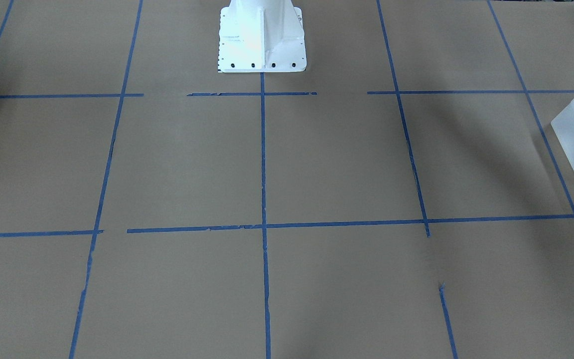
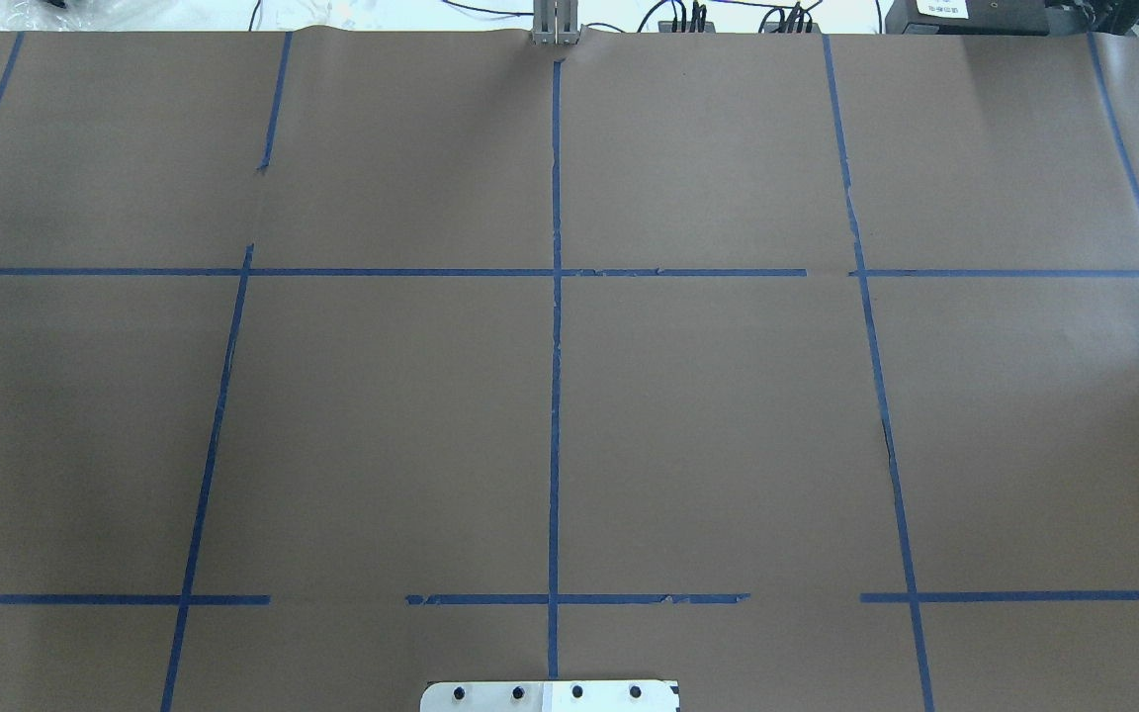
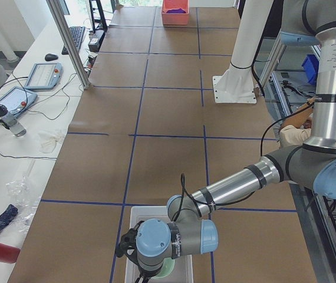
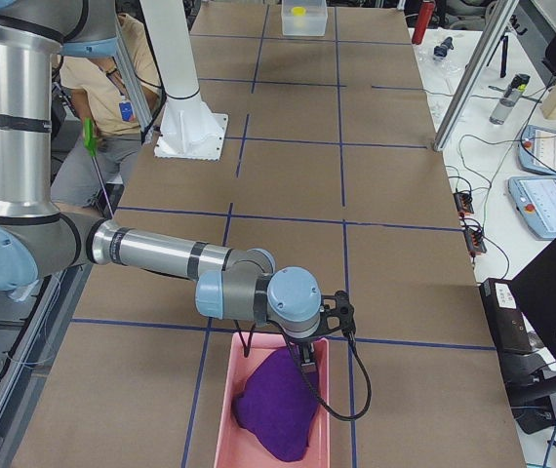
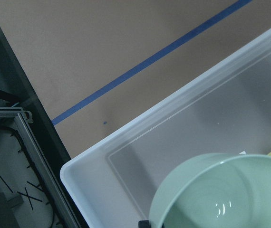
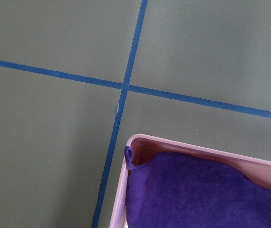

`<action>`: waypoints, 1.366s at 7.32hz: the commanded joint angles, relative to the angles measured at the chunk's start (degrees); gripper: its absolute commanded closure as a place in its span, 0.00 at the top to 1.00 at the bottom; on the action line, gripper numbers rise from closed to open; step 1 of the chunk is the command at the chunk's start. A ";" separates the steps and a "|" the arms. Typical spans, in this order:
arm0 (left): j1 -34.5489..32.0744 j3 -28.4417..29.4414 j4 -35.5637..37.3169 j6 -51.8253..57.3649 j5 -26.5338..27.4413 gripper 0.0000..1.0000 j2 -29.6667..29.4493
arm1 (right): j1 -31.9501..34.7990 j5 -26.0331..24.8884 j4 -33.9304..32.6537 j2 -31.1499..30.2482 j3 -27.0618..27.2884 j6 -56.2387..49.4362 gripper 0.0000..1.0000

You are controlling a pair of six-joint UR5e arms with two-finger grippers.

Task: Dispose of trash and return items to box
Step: 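Lift the pale green cup with the left gripper and place it in the clear bin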

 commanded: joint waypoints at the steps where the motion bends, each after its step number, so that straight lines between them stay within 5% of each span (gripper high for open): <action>1: -0.28 2.26 -0.31 -0.77 -1.50 0.08 0.27 | -0.25 -0.09 -0.08 -0.04 -0.20 -0.06 1.00; 2: -0.28 2.70 -0.31 -1.12 -2.47 0.99 0.53 | -0.52 0.00 -0.08 -0.04 -0.20 0.20 1.00; 4: -0.28 -1.92 -1.36 -10.99 -4.92 1.00 3.23 | -1.04 -0.09 0.01 0.22 0.32 1.69 1.00; 6: -0.02 -16.05 -0.32 -28.92 -5.82 1.00 5.18 | -1.75 0.17 -0.17 0.22 3.56 6.07 1.00; 8: 2.34 -25.45 12.43 -31.52 -11.51 1.00 4.58 | -3.40 0.52 -0.26 1.35 4.11 10.89 1.00; 10: 8.48 -38.46 25.48 -34.51 -11.36 1.00 4.75 | -4.82 1.58 -0.43 3.46 4.02 16.53 1.00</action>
